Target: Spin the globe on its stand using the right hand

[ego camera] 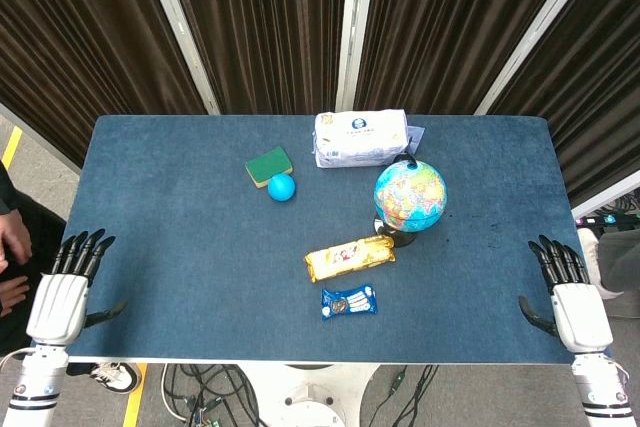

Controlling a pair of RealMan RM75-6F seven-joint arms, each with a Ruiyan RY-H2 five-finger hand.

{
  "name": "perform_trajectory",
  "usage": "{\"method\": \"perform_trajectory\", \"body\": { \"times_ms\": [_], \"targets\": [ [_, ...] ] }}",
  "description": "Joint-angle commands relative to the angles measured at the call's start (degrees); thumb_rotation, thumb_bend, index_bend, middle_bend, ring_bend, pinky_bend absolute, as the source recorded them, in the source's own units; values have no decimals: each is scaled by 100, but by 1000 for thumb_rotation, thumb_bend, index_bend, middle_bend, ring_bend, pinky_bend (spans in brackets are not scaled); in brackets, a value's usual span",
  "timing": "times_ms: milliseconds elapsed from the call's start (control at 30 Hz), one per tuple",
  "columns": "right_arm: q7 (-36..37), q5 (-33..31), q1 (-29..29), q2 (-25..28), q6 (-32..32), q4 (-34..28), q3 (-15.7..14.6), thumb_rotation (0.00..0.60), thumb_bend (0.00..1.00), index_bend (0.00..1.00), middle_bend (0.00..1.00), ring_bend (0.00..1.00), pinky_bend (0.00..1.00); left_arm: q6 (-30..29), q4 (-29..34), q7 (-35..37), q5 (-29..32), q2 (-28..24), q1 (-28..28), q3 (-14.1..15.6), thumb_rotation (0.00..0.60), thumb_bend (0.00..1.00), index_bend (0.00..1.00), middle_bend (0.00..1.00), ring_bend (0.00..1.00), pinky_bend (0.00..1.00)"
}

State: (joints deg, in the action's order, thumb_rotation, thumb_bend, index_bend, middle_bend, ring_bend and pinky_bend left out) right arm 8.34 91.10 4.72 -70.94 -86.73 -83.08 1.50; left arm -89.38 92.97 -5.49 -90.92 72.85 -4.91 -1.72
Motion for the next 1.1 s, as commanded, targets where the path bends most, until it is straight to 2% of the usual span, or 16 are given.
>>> {"method": "perform_trajectory", "body": {
  "times_ms": [33,367,667,900,1100],
  "targets": [
    [-6,3,-3,16,-11,-10,1,600,243,0,0,0,0,-7,-18,15,-2,19,8,9,600,56,120,66,0,81],
    [-93,75,69,23,38,-102,4,600,243,0,0,0,0,24,-59,51,21,37,-8,-5,600,56,120,66,0,81],
    [-613,571,434,168,74,-645,118,600,242,0,0,0,0,55,-133,35,8,135,3,47,600,56,120,66,0,81],
    [-1290,888,998,148,532,-1248,326,600,243,0,0,0,0,104,-195,66,55,140,-12,36,600,56,120,66,0,81],
    [-1740,836,1478,37,1150,-1612,478,600,243,0,0,0,0,117,-262,142,111,158,14,49,600,56,120,66,0,81]
  ]
}}
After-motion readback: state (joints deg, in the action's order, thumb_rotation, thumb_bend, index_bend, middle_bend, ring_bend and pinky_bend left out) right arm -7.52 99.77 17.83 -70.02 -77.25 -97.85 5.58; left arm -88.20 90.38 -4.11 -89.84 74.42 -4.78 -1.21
